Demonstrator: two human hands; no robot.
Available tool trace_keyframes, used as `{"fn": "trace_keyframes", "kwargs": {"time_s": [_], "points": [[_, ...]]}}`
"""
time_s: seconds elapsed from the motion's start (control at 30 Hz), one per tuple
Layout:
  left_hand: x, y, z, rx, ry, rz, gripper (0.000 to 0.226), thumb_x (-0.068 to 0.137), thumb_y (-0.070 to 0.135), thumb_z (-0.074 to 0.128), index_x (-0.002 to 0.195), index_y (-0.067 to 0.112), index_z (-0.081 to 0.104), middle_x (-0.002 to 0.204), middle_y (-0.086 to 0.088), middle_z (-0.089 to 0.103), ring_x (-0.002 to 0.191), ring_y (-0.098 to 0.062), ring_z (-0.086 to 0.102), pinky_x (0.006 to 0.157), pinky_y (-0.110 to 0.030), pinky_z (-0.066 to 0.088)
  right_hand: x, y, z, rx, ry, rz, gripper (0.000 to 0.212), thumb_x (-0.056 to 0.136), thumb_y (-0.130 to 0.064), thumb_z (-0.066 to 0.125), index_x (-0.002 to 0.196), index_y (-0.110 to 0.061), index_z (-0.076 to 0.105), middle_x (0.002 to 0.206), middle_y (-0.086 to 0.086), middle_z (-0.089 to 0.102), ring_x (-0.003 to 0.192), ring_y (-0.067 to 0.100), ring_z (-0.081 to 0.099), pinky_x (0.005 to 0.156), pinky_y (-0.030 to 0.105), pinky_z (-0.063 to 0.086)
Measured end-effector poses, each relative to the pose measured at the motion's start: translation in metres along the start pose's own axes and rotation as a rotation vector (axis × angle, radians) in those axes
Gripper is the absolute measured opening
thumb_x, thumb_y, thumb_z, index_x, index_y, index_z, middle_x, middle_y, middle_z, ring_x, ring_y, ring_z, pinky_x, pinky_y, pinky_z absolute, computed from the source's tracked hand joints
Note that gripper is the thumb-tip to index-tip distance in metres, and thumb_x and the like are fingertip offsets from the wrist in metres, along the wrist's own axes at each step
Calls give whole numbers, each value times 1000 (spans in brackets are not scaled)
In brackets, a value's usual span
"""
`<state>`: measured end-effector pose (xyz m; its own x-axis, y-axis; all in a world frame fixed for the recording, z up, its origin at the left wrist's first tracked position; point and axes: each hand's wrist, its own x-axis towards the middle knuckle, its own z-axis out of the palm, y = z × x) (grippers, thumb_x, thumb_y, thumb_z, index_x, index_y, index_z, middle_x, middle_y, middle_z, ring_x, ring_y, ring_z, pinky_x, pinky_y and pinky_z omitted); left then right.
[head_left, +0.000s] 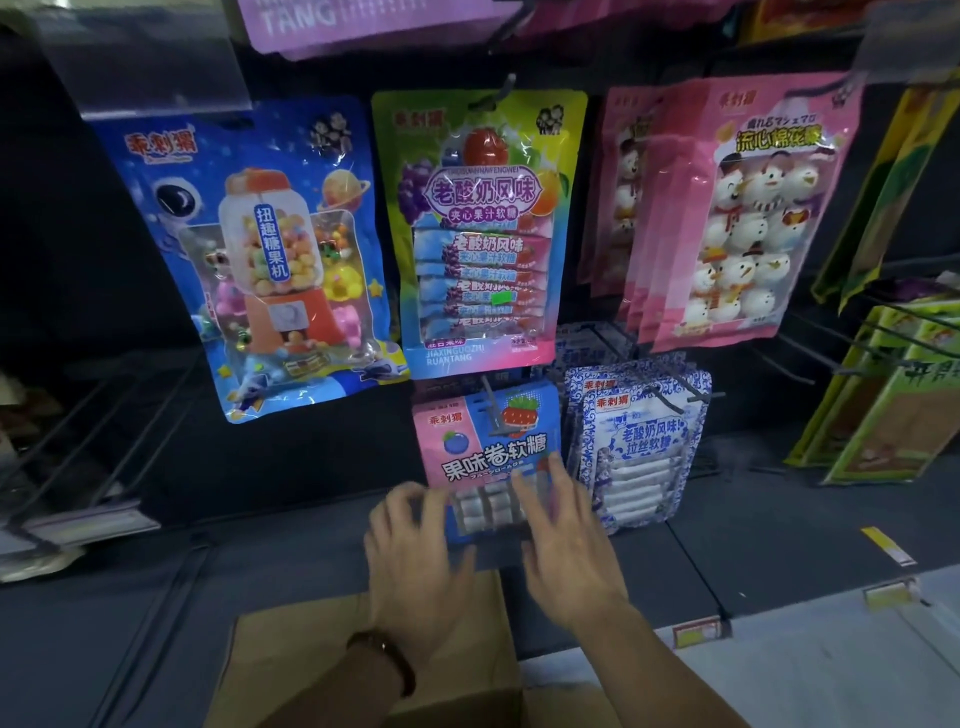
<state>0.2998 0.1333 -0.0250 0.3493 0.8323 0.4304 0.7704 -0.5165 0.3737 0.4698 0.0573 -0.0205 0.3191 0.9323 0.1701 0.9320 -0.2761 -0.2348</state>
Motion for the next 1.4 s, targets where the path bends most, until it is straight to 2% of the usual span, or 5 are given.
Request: {"fn": "trace_keyframes", "kwargs": {"time_s": [0.13, 0.47, 1.1, 1.27, 1.4], "points": [[-2, -5, 17, 298, -236, 4, 123, 60, 49, 83, 164, 42, 20, 166, -18, 22, 138, -42, 39, 107, -60, 39, 6, 2, 6, -82, -46, -80, 101, 100, -17, 57, 163, -43, -18, 169, 12, -34, 161, 39, 0, 122, 52, 35], [52, -29, 37, 388, -237, 84, 130, 80, 52, 72, 161, 34, -29, 175, -13, -8, 154, -39, 19, 120, -60, 27, 53, 6, 25, -123, -22, -133, 105, 95, -18, 60, 166, -36, -14, 171, 17, -28, 160, 42, 7, 118, 52, 41], [98, -16, 28, 419, -376, -13, 113, 87, 62, 63, 164, 35, -15, 171, -22, -7, 149, -43, 26, 118, -55, 30, 97, -26, 19, 153, -49, 52, 98, 97, -23, 66, 169, -22, 0, 168, 1, -36, 161, 31, -6, 122, 46, 40], [72, -4, 14, 449, -438, 67, 108, 92, 56, 59, 167, 25, -11, 170, -26, -14, 156, -47, 12, 127, -57, 19, 68, -19, 7, 250, 44, -30, 66, 96, -21, 61, 155, -28, 32, 168, 0, 7, 153, 27, 29, 106, 43, 53], [47, 6, 10, 408, -373, 278, 103, 74, 54, 72, 162, 21, 32, 168, -26, 22, 146, -51, 39, 116, -65, 39, 36, -1, -11, 306, 272, -122, 46, 94, -25, 57, 139, -25, 50, 147, -5, 38, 118, 20, 59, 85, 35, 56]]}}
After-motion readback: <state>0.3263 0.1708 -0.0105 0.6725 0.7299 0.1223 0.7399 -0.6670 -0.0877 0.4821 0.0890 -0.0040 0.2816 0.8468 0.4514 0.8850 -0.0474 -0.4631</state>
